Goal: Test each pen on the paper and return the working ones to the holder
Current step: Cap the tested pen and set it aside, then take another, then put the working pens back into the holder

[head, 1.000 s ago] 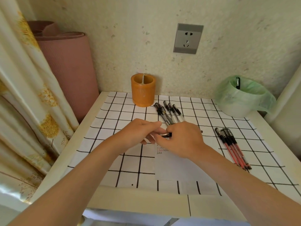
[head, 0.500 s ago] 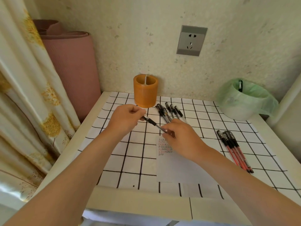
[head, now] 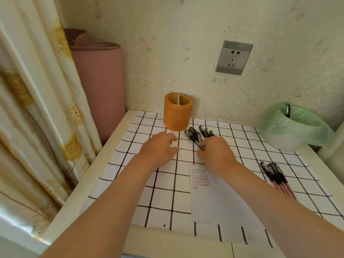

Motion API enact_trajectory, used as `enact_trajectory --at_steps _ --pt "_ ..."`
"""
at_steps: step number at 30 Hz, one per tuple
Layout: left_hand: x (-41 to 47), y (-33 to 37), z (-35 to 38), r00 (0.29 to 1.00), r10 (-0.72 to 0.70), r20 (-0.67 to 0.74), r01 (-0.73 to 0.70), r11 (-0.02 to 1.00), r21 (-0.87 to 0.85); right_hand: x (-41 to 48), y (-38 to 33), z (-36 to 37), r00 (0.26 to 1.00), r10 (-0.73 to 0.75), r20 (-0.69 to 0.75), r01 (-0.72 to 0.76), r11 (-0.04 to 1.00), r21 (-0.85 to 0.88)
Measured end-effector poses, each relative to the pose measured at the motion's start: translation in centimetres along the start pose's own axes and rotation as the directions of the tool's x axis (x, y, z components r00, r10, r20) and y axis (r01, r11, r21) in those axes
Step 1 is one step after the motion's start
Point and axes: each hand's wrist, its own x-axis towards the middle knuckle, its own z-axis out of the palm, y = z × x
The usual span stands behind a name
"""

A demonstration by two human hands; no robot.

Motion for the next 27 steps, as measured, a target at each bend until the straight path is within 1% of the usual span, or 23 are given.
enact_trajectory --at_steps 3,6,10,14,17,19,21,23,25,27 --pt "0.6 0.1 0.8 1.0 -0.004 -0.001 0.004 0.994 -0.106 0.9 -0.2 0.2 1.0 0.009 -0.014 -0.01 0.998 -0.055" --pt "1.2 0.4 1.4 1.0 0.003 0.002 -0.003 0.996 -0.088 1.0 -0.3 0.0 1.0 0.011 -0.022 -0.013 0.996 -0.085" --pt "3.0 1.6 1.6 0.998 0.048 0.036 -0.044 0.995 -0.092 1.0 -0.5 -0.1 0.999 0.04 0.014 -0.037 0.988 -0.152" --pt "4.4 2.0 2.1 0.996 0.036 0.076 -0.032 0.998 -0.055 1.2 -0.9 -0.2 0.994 0.073 0.082 -0.056 0.979 -0.195" --pt "4.9 1.7 2.5 0.998 0.034 0.059 -0.03 0.997 -0.068 1.9 -1.5 -0.2 0.986 0.118 0.122 -0.093 0.977 -0.191" --pt "5.1 1.7 2.5 0.998 0.039 0.052 -0.035 0.997 -0.075 2.2 -1.9 -0.2 0.977 0.142 0.161 -0.102 0.967 -0.233" --pt "5.1 1.7 2.5 0.997 0.043 0.058 -0.037 0.995 -0.089 2.2 -2.4 0.1 0.973 0.128 0.192 -0.059 0.943 -0.328" --pt "5.2 1.7 2.4 0.997 0.047 0.068 -0.038 0.991 -0.128 1.9 -2.5 0.5 0.981 0.068 0.184 0.014 0.912 -0.411" --pt "5.2 1.4 2.0 0.995 0.049 0.082 -0.033 0.981 -0.189 1.4 -2.4 0.6 0.984 0.007 0.18 0.073 0.897 -0.436" --pt "5.4 0.9 1.3 0.993 0.049 0.103 -0.026 0.977 -0.213 0.9 -2.3 0.3 0.979 -0.042 0.201 0.121 0.908 -0.402"
